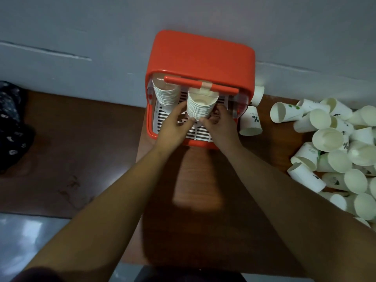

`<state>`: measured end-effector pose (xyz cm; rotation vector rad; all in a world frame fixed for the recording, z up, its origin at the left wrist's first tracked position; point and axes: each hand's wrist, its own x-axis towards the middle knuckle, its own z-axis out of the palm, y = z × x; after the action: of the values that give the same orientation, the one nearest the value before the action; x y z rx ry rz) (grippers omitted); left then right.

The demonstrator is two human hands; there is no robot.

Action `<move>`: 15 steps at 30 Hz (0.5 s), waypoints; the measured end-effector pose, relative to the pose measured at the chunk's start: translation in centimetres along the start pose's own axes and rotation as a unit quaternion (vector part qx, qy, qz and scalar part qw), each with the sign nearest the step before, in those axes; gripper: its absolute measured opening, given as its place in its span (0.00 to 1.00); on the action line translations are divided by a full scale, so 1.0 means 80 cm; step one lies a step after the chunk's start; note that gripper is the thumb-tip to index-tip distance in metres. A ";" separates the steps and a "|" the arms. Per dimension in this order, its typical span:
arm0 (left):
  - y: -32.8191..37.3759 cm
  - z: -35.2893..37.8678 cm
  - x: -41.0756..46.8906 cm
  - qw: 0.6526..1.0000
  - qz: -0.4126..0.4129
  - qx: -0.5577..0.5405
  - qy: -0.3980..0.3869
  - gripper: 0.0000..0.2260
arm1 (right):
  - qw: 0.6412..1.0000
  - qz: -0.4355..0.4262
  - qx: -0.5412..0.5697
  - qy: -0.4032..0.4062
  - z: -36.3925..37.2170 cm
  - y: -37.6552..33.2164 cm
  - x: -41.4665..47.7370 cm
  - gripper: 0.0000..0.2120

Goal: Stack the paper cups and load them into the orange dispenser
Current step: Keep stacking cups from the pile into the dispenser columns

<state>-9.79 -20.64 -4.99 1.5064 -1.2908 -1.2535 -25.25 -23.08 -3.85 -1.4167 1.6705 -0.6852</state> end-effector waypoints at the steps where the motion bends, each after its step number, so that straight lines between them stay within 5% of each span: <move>1: 0.000 0.003 0.003 1.000 0.005 -0.010 0.001 0.22 | 1.000 0.002 0.005 0.002 0.003 0.001 0.004 0.21; 15: -0.006 0.014 0.026 0.999 -0.010 0.042 0.022 0.24 | 1.000 0.014 0.023 0.013 0.021 -0.002 0.043 0.20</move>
<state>-10.76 -22.51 -6.12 1.6015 -1.3174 -1.1846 -23.82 -26.26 -5.41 -1.3544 1.6814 -0.7243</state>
